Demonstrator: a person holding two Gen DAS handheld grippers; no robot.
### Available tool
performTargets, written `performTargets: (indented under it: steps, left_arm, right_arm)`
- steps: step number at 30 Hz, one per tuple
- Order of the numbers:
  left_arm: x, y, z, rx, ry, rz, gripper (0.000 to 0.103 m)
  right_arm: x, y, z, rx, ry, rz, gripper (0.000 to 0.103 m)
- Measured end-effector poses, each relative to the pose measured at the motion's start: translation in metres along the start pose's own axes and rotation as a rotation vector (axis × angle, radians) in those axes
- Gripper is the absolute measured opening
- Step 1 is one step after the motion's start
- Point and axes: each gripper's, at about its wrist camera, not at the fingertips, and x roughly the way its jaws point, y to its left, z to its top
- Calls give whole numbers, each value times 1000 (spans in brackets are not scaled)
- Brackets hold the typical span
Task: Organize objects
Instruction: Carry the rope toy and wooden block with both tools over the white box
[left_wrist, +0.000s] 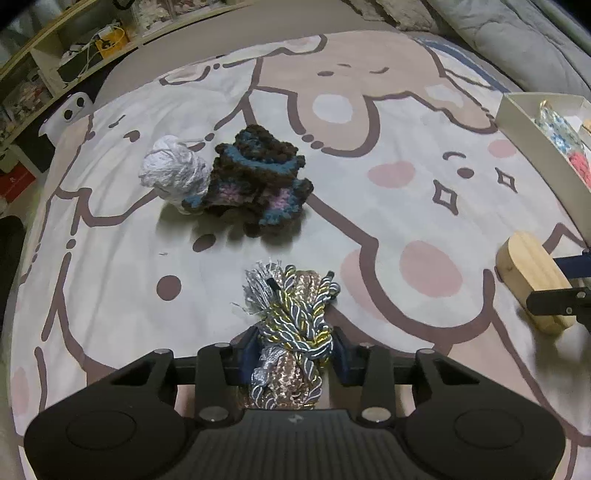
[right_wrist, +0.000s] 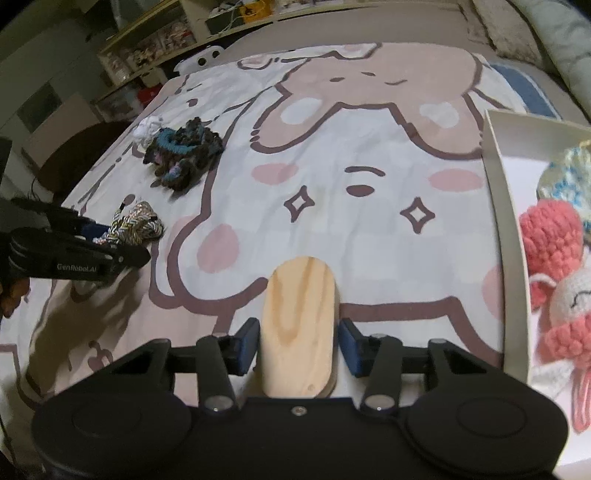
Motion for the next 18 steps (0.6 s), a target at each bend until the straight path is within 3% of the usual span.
performTargets:
  steps: [9,18]
  left_arm:
    - [-38,-5,14,-131,-157,3,41]
    - [-83,-34,32,-187,-319,-86,41]
  right_arm:
    - [-43,0,20,-28,-181,-26,47]
    - [-92,-10,30,-17,-325,-56,47]
